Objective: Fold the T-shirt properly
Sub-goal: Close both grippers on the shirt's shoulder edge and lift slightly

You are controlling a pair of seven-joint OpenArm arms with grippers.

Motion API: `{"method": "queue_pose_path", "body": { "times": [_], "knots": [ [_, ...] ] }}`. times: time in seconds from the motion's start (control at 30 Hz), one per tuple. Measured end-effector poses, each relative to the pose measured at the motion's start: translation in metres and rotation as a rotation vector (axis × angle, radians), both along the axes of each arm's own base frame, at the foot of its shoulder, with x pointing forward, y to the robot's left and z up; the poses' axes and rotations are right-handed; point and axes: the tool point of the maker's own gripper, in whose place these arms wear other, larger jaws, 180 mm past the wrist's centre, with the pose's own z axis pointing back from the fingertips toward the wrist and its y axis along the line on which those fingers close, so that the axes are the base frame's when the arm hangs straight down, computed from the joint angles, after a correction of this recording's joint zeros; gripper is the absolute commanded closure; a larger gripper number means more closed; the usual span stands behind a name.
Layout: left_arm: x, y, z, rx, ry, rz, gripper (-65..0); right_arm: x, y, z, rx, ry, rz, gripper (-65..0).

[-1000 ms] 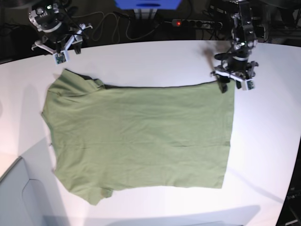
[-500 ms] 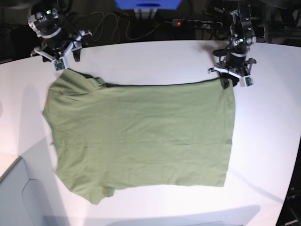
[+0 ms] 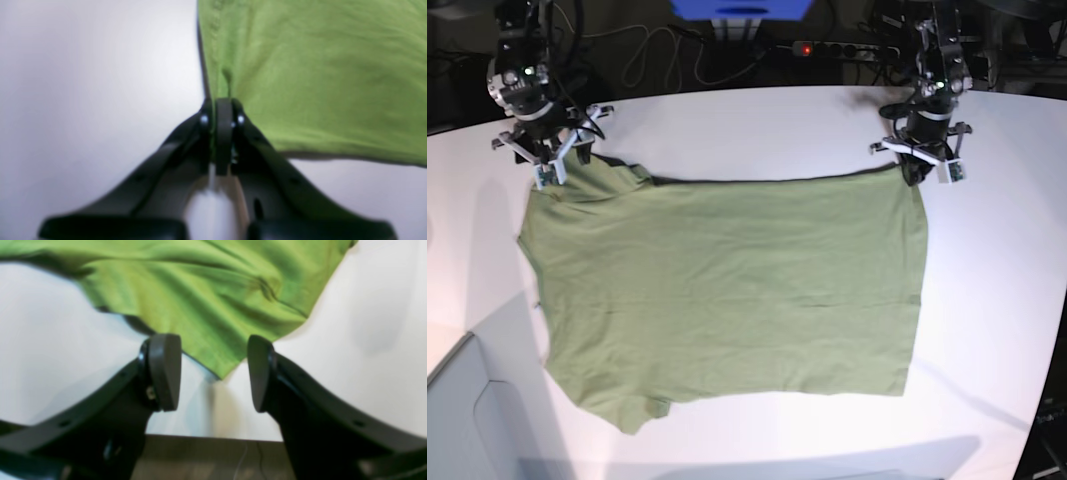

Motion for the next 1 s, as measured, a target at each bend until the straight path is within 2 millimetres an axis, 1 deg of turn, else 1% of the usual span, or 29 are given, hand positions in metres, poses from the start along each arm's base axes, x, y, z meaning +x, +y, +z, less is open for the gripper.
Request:
{"method": "queue_pose_path", "body": {
  "times": [0.07, 0.2, 0.33, 0.37, 0.4, 0.43, 0.47, 0.53, 0.63, 0.67, 0.73, 0.8, 0.87, 0.93, 1.0],
  "knots": [
    [-0.001, 0.000, 0.000, 0.001, 0.002, 0.000, 0.0, 0.001, -0.004, -0.012, 0.003, 0.022, -0.015, -30.3],
    [-0.003, 0.001, 0.000, -0.001, 0.001, 0.001, 0.0, 0.002, -0.010, -0.028, 0.009, 0.056, -0.036, -30.3],
    [-0.003, 0.001, 0.000, -0.001, 0.001, 0.000, 0.0, 0.007, -0.016, -0.031, 0.005, 0.049, -0.036, -29.3],
    [-0.003, 0.001, -0.001, 0.000, 0.001, 0.000, 0.0, 0.007, -0.016, -0.031, 0.005, 0.045, -0.032, -27.8],
    [-0.003, 0.001, -0.001, 0.002, 0.002, -0.001, 0.0, 0.007, -0.015, -0.031, 0.007, 0.044, -0.032, -24.9],
    [-0.003, 0.001, -0.001, 0.002, 0.002, 0.000, 0.0, 0.007, -0.015, -0.031, 0.009, 0.045, -0.033, -20.0],
    [-0.003, 0.001, -0.001, 0.002, 0.002, 0.000, 0.0, 0.006, -0.015, -0.032, 0.009, 0.048, -0.030, -14.5],
    [-0.003, 0.002, 0.000, 0.003, 0.002, -0.001, 0.0, 0.001, -0.014, -0.033, 0.014, 0.051, -0.029, -0.3],
    [-0.004, 0.002, -0.001, 0.003, 0.005, -0.001, 0.0, -0.002, -0.015, -0.034, 0.009, 0.054, -0.029, -1.0],
    [-0.006, 0.002, -0.001, 0.005, 0.006, -0.002, 0.0, -0.005, -0.015, -0.034, 0.007, 0.055, -0.027, -0.3],
    [-0.008, 0.001, 0.000, 0.007, 0.009, -0.005, 0.0, -0.013, -0.013, -0.031, -0.001, 0.069, -0.018, -0.2],
    [-0.014, -0.001, 0.001, 0.008, 0.020, -0.012, 0.0, -0.026, -0.011, -0.028, -0.014, 0.095, -0.004, -0.2],
    [-0.020, -0.003, 0.003, 0.012, 0.034, -0.023, 0.0, -0.031, -0.006, -0.017, -0.020, 0.086, 0.016, -0.2],
    [-0.027, -0.005, 0.004, 0.015, 0.045, -0.031, 0.0, -0.024, 0.001, 0.001, -0.018, 0.030, 0.036, -0.2],
    [-0.036, -0.007, 0.006, 0.019, 0.063, -0.040, 0.0, -0.022, 0.006, 0.012, -0.015, -0.002, 0.051, -0.2]
  ]
}}
